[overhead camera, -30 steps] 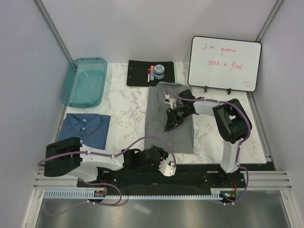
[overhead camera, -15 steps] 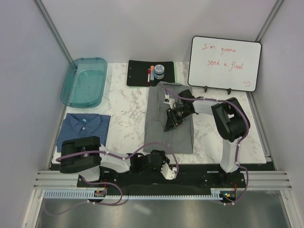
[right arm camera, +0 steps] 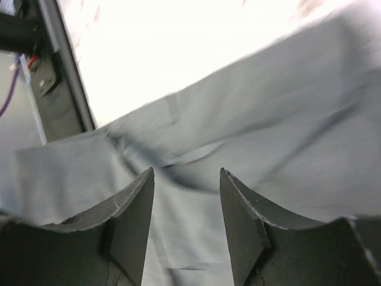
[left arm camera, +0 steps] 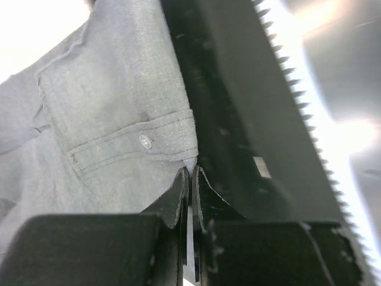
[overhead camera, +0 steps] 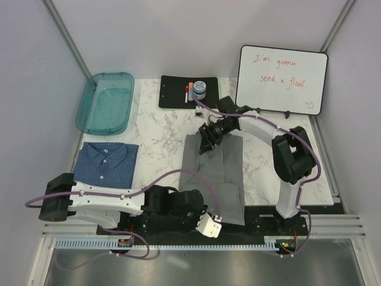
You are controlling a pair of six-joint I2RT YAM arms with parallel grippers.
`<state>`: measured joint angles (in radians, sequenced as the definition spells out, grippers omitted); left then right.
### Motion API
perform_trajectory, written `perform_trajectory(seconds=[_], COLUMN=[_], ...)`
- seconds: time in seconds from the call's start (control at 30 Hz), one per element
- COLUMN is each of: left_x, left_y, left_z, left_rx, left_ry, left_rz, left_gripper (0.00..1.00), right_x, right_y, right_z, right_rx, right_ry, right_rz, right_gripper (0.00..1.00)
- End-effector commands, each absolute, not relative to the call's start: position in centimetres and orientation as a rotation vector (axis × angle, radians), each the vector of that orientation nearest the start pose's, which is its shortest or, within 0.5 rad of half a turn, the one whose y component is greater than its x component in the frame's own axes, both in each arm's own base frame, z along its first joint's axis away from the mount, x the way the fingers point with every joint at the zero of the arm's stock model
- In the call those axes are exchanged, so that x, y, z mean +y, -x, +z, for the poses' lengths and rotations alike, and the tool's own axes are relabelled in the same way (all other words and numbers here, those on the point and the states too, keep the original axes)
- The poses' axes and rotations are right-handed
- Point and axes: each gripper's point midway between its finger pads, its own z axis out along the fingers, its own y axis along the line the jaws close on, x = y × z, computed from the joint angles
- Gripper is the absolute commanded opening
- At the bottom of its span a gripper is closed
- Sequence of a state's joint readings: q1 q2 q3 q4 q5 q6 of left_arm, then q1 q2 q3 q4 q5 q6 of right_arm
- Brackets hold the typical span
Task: Fold and stack the long sleeve shirts
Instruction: Fold the shirt
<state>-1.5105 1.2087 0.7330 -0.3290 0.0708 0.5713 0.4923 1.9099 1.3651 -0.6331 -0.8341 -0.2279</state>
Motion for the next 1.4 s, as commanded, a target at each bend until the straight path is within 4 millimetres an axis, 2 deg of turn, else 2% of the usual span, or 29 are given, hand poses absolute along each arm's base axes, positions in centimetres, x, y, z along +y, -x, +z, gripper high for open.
perform_trajectory(seconds=[0.0, 0.03, 0.07, 0.1, 0.13, 0.17, 0.2, 0.23, 0.27, 0.4, 0.5, 0.53, 0.67, 0.7, 0.77, 0.8, 0.83, 0.9, 0.93, 1.0, 1.07, 1.1, 1.17, 1.2, 1.37], left_x=[-29.4, -30.1, -30.1, -30.2, -30.8, -31.1, -31.1, -31.6, -31.9, -33.0, -33.9, -33.8, -34.8, -35.2, -35.3, -35.7, -35.6, -35.5, -35.6, -35.8, -36.1, -36.3, -36.4, -36.6, -36.6], left_y=[2.1, 2.3, 2.4, 2.3, 1.9, 1.4, 1.1, 0.1, -0.5, -3.7, -7.0, -8.7, -13.1, -14.0, -16.2, -17.1, -18.5, -20.9, -21.9, -24.2, -25.6, -26.7, -27.8, -28.5, -30.7], left_z=[12.1, 13.7, 14.2, 14.7, 15.9, 16.0, 16.2, 17.1, 17.0, 17.9, 17.9, 17.8, 17.4, 17.7, 16.5, 16.8, 15.8, 15.6, 14.5, 14.3, 13.2, 13.5, 12.7, 12.9, 12.1], left_rx=[1.373, 1.363, 1.375, 1.382, 1.38, 1.383, 1.399, 1.412, 1.417, 1.418, 1.44, 1.478, 1.443, 1.422, 1.439, 1.428, 1.453, 1.463, 1.471, 1.473, 1.498, 1.491, 1.5, 1.49, 1.484], left_ry=[-2.236, -2.221, -2.227, -2.224, -2.195, -2.198, -2.2, -2.17, -2.172, -2.136, -2.105, -2.074, -2.071, -2.066, -2.068, -2.055, -2.055, -2.031, -2.041, -2.012, -2.004, -1.985, -1.988, -1.974, -1.965], left_rz=[-0.816, -0.86, -0.881, -0.9, -0.927, -0.924, -0.921, -0.949, -0.948, -0.948, -0.927, -0.916, -0.835, -0.829, -0.795, -0.787, -0.774, -0.739, -0.73, -0.7, -0.705, -0.694, -0.687, -0.676, -0.628], left_gripper=[0.02, 0.02, 0.02, 0.02, 0.02, 0.02, 0.02, 0.02, 0.02, 0.02, 0.02, 0.02, 0.02, 0.02, 0.02, 0.02, 0.02, 0.02, 0.02, 0.02, 0.02, 0.02, 0.02, 0.02, 0.02], right_x=[27.4, 27.0, 26.7, 26.0, 25.7, 25.1, 24.6, 24.3, 24.0, 23.9, 24.0, 24.0, 23.8, 23.7, 23.8, 23.8, 23.8, 23.8, 23.9, 24.1, 24.3, 24.4, 24.4, 24.5, 24.6], right_y=[-33.6, -34.6, -35.5, -37.2, -37.9, -38.7, -39.5, -39.8, -40.0, -38.9, -37.3, -37.0, -35.3, -35.1, -34.9, -34.6, -34.6, -34.4, -34.3, -34.2, -34.1, -34.1, -34.0, -34.0, -33.7], right_z=[12.8, 12.8, 11.8, 12.1, 11.6, 10.2, 9.8, 9.2, 7.7, 5.1, 3.7, 3.5, 2.4, 2.4, 2.6, 2.5, 2.7, 2.7, 2.8, 3.1, 3.1, 3.2, 3.1, 3.2, 3.0], right_rx=[2.232, 2.236, 2.258, 2.245, 2.252, 2.291, 2.29, 2.283, 2.315, 2.345, 2.367, 2.365, 2.373, 2.376, 2.363, 2.362, 2.353, 2.353, 2.348, 2.338, 2.334, 2.328, 2.326, 2.32, 2.314], right_ry=[1.17, 1.156, 1.144, 1.126, 1.121, 1.113, 1.109, 1.13, 1.133, 1.17, 1.198, 1.21, 1.251, 1.257, 1.268, 1.274, 1.275, 1.276, 1.275, 1.274, 1.268, 1.269, 1.272, 1.275, 1.288], right_rz=[1.036, 1.014, 0.991, 0.948, 0.933, 0.89, 0.865, 0.848, 0.821, 0.874, 0.923, 0.932, 0.981, 0.988, 1.005, 1.01, 1.016, 1.023, 1.035, 1.05, 1.075, 1.08, 1.094, 1.096, 1.121], right_gripper=[0.56, 0.56, 0.56, 0.56, 0.56, 0.56, 0.55, 0.53, 0.52, 0.45, 0.4, 0.38, 0.29, 0.23, 0.17, 0.13, 0.12, 0.09, 0.08, 0.07, 0.07, 0.07, 0.06, 0.06, 0.06])
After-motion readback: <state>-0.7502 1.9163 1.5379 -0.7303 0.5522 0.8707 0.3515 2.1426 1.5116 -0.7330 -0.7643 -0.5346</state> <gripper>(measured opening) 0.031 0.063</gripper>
